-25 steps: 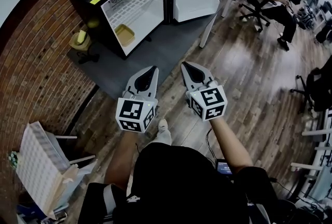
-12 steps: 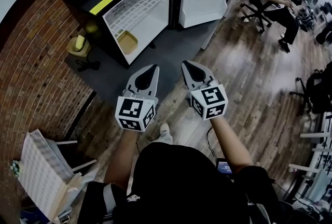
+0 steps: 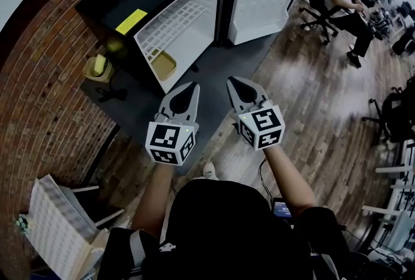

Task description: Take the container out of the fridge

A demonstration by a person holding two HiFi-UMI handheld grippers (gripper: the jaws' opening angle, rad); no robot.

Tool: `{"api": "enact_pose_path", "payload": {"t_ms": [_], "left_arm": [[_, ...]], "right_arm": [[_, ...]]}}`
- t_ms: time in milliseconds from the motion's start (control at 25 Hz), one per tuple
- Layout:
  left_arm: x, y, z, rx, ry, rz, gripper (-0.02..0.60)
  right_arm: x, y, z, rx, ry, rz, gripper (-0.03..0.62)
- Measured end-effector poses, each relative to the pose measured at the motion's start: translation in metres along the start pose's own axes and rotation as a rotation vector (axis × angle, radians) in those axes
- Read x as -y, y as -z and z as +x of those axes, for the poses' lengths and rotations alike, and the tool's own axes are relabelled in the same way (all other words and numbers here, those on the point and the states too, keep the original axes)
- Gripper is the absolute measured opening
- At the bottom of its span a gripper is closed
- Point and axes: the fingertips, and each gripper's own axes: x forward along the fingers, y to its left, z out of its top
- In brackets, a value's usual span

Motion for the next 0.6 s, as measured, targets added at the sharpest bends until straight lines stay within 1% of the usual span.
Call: {"api": "enact_pose_path", "payload": {"t_ms": [280,600], "left_arm": [[-0.019,0.011,0.007,-0.017,0.004,-0.017,0.012],[-0.035,0.018,0.02,-0.034,-0.022,-0.025,0.012]], "right_arm": [[-0.003,0.001,0.024,-0.01,-0.009,-0.011,0.041],[0.003,0.003,0.047,-0.021,-0.041,-0.015,0.041]]}}
